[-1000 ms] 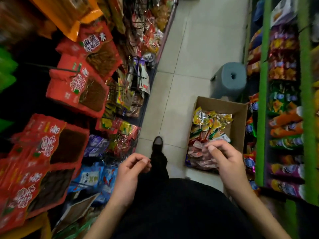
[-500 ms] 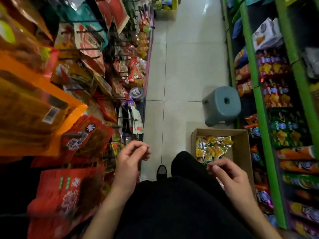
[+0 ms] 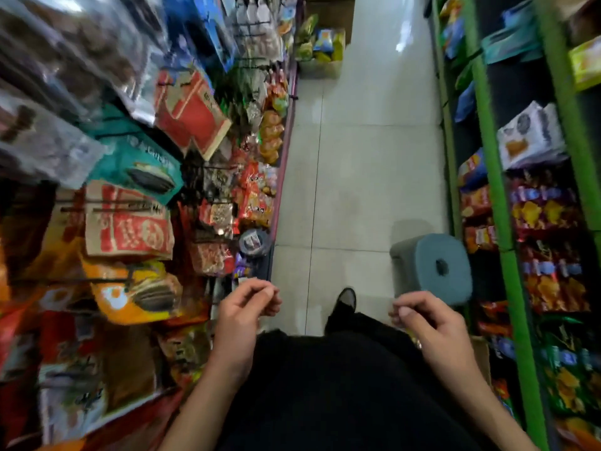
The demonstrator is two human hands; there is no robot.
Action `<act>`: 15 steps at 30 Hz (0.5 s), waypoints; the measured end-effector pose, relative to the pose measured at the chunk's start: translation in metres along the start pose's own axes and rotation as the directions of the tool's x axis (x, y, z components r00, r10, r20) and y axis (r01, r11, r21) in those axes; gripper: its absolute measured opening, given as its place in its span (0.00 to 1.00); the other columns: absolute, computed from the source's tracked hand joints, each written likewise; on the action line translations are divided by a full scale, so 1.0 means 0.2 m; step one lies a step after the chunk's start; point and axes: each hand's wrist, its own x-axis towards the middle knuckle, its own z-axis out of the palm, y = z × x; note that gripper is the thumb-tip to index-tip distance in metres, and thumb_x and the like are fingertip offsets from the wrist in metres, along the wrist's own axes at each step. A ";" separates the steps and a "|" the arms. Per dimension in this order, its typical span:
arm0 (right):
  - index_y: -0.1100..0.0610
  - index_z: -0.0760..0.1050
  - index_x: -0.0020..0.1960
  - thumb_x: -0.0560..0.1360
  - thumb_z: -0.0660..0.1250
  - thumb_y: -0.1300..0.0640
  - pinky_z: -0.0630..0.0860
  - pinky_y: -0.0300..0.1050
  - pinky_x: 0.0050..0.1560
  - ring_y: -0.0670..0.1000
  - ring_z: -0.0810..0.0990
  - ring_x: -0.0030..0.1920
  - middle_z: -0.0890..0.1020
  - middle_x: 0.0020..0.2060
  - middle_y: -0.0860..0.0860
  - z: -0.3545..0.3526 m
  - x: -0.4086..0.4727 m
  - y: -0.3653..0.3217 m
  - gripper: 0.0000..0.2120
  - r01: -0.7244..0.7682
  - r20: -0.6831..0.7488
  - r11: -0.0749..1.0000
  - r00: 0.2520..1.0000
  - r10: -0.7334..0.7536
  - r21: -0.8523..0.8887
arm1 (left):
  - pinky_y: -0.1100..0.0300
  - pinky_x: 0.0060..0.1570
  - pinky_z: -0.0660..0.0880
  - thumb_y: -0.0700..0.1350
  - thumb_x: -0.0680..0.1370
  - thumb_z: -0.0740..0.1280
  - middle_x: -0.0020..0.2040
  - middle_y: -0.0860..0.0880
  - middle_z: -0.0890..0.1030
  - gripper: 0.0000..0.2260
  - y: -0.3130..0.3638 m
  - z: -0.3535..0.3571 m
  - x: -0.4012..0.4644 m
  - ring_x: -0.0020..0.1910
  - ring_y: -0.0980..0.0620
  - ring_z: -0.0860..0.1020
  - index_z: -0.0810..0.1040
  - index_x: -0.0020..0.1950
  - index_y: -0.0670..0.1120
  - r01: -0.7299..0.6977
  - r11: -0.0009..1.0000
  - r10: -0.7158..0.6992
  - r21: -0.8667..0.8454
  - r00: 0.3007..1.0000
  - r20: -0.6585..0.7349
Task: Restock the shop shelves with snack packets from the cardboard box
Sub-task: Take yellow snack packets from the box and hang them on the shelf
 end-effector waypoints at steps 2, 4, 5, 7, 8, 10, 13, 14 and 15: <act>0.57 0.80 0.42 0.76 0.64 0.73 0.78 0.33 0.43 0.44 0.82 0.39 0.84 0.37 0.49 -0.06 0.21 -0.10 0.14 0.001 -0.017 0.999 1.000 0.000 0.047 | 0.63 0.40 0.76 0.34 0.79 0.63 0.35 0.49 0.81 0.15 0.10 0.14 0.14 0.37 0.54 0.78 0.83 0.39 0.48 -0.020 1.000 0.019 0.022 0.999 0.045; 0.57 0.79 0.42 0.76 0.64 0.73 0.77 0.32 0.43 0.44 0.82 0.40 0.84 0.37 0.50 -0.13 0.39 -0.19 0.13 0.028 -0.056 0.997 0.998 -0.023 0.078 | 0.62 0.40 0.77 0.33 0.79 0.63 0.35 0.50 0.81 0.14 0.20 0.29 0.26 0.38 0.54 0.79 0.83 0.39 0.47 -0.045 0.997 0.038 0.063 0.994 0.106; 0.58 0.79 0.43 0.76 0.64 0.72 0.76 0.32 0.43 0.44 0.82 0.39 0.84 0.37 0.51 -0.17 0.46 -0.23 0.12 0.053 -0.082 0.995 0.996 -0.046 0.085 | 0.62 0.41 0.77 0.34 0.79 0.63 0.36 0.50 0.81 0.14 0.24 0.35 0.33 0.38 0.54 0.79 0.83 0.39 0.47 -0.048 0.995 0.036 0.083 0.990 0.136; 0.59 0.79 0.43 0.76 0.64 0.73 0.76 0.31 0.42 0.44 0.82 0.39 0.84 0.38 0.52 -0.24 0.58 -0.29 0.11 0.085 -0.140 0.992 0.988 -0.072 0.092 | 0.58 0.42 0.76 0.34 0.79 0.63 0.36 0.49 0.81 0.14 0.32 0.49 0.46 0.38 0.53 0.79 0.82 0.39 0.46 -0.035 0.993 0.013 0.112 0.982 0.188; 0.59 0.79 0.43 0.76 0.64 0.73 0.76 0.31 0.42 0.44 0.82 0.38 0.84 0.37 0.53 -0.28 0.63 -0.30 0.12 0.087 -0.175 0.992 0.982 -0.069 0.096 | 0.57 0.42 0.75 0.33 0.79 0.63 0.36 0.48 0.81 0.14 0.36 0.57 0.53 0.38 0.52 0.78 0.82 0.38 0.47 -0.032 0.992 0.005 0.122 0.976 0.217; 0.58 0.80 0.43 0.76 0.64 0.73 0.76 0.31 0.42 0.44 0.82 0.38 0.83 0.36 0.52 -0.35 0.70 -0.30 0.13 0.065 -0.260 0.991 0.965 -0.033 0.118 | 0.57 0.42 0.74 0.33 0.79 0.64 0.35 0.48 0.81 0.16 0.43 0.72 0.68 0.38 0.51 0.78 0.82 0.37 0.48 -0.018 0.991 -0.021 0.135 0.960 0.279; 0.56 0.80 0.42 0.76 0.64 0.72 0.77 0.32 0.42 0.44 0.82 0.39 0.84 0.37 0.52 -0.46 0.79 -0.29 0.13 0.024 -0.389 0.985 0.920 0.047 0.173 | 0.63 0.39 0.76 0.32 0.79 0.63 0.34 0.48 0.81 0.17 0.52 0.99 0.90 0.36 0.53 0.78 0.83 0.36 0.49 -0.011 0.983 -0.067 0.185 0.909 0.411; 0.55 0.80 0.42 0.76 0.65 0.72 0.77 0.33 0.42 0.45 0.82 0.39 0.84 0.38 0.52 -0.50 0.81 -0.28 0.13 0.013 -0.433 0.981 0.898 0.074 0.194 | 0.63 0.39 0.76 0.32 0.79 0.64 0.34 0.48 0.81 0.16 0.54 1.09 0.97 0.36 0.54 0.79 0.82 0.37 0.48 -0.013 0.978 -0.086 0.209 0.887 0.453; 0.55 0.80 0.42 0.76 0.65 0.71 0.77 0.33 0.42 0.44 0.82 0.39 0.84 0.38 0.51 -0.53 0.83 -0.27 0.13 0.006 -0.481 0.977 0.871 0.099 0.213 | 0.63 0.39 0.76 0.32 0.79 0.64 0.34 0.49 0.81 0.14 0.56 1.19 1.04 0.35 0.54 0.79 0.82 0.38 0.46 -0.018 0.972 -0.103 0.233 0.863 0.495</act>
